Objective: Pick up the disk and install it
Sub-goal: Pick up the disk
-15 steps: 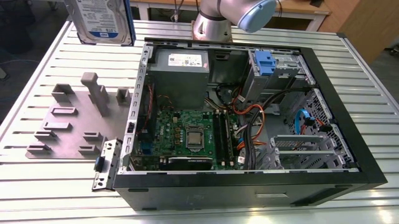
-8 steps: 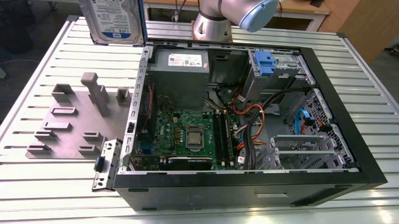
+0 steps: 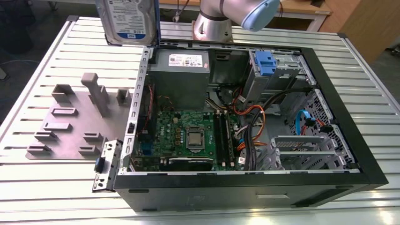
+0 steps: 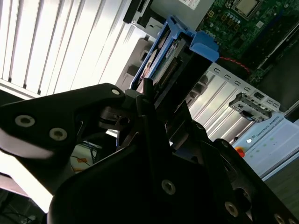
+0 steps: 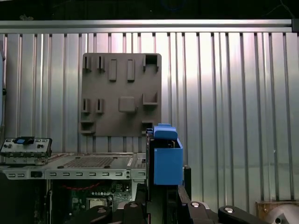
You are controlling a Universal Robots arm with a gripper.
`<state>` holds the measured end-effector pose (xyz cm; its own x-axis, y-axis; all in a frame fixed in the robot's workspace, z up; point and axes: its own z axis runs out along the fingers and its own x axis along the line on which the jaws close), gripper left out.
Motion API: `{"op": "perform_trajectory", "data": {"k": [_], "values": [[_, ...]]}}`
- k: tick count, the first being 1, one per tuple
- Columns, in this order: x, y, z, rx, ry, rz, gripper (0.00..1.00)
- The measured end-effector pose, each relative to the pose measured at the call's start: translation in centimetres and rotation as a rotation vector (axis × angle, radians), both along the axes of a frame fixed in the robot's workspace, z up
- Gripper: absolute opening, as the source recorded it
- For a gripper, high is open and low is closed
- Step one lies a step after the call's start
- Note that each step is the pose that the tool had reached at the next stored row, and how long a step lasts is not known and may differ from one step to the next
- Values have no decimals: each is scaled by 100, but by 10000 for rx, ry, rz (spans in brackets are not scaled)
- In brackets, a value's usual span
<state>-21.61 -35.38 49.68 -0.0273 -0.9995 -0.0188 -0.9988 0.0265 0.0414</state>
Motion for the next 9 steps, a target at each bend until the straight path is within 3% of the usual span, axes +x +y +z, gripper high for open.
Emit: {"op": "perform_trajectory", "data": {"k": [9], "values": [[396,0,0,0,6,0,35]]}}
